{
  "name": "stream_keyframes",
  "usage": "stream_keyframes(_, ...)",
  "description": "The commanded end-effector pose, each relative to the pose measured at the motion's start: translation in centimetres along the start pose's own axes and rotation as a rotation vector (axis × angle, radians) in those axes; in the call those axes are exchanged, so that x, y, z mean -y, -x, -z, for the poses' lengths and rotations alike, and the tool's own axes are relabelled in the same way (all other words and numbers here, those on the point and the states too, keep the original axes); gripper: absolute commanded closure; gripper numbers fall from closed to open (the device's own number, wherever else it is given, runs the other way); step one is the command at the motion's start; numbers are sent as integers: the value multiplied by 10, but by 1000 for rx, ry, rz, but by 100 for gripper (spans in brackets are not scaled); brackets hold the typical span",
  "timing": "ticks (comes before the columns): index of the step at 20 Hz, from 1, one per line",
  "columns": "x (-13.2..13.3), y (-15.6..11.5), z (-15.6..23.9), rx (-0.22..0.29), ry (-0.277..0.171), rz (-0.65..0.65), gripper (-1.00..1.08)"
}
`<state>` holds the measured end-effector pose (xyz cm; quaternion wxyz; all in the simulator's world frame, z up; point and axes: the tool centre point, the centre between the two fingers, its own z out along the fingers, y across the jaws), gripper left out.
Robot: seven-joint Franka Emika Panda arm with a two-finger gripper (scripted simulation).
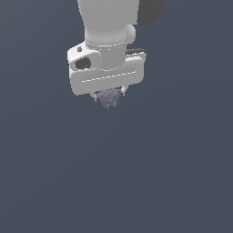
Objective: Pick up the object and move it to a goal position.
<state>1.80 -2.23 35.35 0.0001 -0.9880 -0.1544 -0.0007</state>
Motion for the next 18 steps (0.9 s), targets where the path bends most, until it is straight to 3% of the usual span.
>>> stream_keyframes(1,-3,-4,17,1,0,0,108)
stream_keyframes(9,-8,-14,49,1,0,0,108)
stream_keyframes(18,-10,-18,59,1,0,0,108)
